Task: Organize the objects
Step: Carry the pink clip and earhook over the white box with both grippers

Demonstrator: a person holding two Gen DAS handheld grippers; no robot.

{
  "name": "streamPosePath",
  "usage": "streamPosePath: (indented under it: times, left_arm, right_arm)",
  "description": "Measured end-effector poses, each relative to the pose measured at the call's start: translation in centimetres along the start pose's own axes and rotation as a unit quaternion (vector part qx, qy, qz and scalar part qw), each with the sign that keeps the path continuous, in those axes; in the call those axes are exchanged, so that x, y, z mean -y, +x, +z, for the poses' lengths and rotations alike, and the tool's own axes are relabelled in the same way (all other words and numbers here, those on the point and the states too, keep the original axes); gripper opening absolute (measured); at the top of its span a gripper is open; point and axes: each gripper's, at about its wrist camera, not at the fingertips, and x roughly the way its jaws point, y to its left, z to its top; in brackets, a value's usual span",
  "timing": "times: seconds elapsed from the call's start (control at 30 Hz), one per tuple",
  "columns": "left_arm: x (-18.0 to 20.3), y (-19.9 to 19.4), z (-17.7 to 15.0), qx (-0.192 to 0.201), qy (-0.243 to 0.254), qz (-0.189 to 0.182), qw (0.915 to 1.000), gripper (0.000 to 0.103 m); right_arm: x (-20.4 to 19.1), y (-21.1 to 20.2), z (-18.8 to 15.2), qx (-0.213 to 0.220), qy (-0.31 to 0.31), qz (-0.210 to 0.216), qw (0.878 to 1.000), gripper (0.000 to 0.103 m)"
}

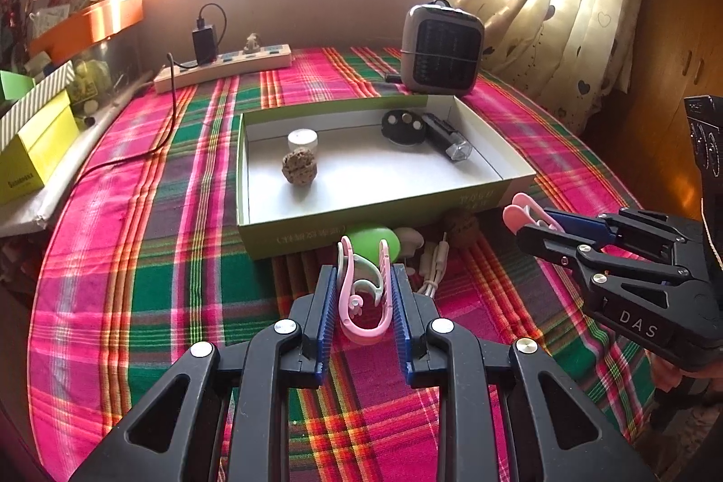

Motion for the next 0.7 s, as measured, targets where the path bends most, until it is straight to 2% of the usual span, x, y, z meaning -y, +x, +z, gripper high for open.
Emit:
streamPosePath:
  times: [0.33,0.7]
  left_arm:
    - [-1.2,0.6,1.5,0.008,-0.016,0.003,0.9998,0.021]
    - [-2.2,2.6,3.8,0.005,-0.026,-0.001,0.9997,0.021]
  right_arm:
    - [-0.3,0.6,2.9,0.013,-0.007,0.012,1.000,0.024]
    - [0.1,3.4,6.6,0.009,-0.013,0.027,1.000,0.024]
